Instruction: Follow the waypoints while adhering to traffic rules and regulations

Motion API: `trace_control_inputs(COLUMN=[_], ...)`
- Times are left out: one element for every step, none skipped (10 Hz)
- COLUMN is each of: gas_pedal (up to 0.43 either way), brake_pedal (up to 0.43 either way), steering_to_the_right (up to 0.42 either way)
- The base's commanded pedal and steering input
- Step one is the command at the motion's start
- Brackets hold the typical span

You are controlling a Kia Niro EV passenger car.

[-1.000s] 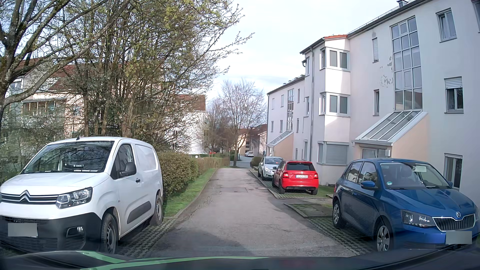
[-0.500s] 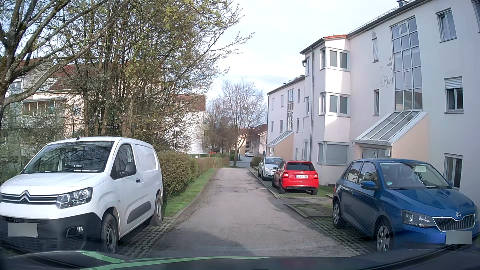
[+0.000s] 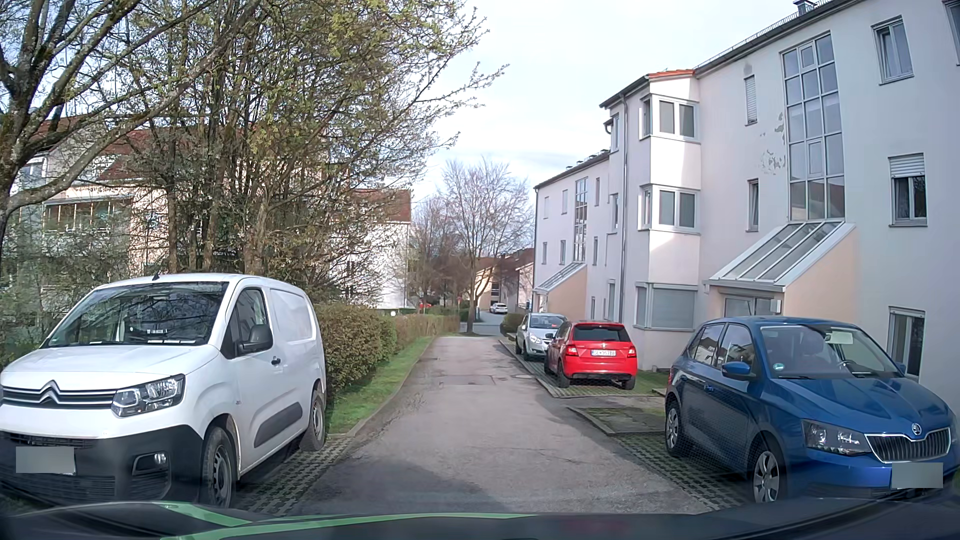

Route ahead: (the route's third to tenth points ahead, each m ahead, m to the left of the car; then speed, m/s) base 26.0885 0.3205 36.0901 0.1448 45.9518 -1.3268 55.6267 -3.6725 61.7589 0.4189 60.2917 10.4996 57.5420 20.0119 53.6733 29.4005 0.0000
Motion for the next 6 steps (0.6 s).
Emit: trace_control_inputs(gas_pedal=[0.000,0.000,0.000,0.000,0.000,0.000], brake_pedal=[0.561,0.555,0.555,0.555,0.555,0.555], steering_to_the_right=[0.006,0.006,0.006,0.006,0.006,0.006])
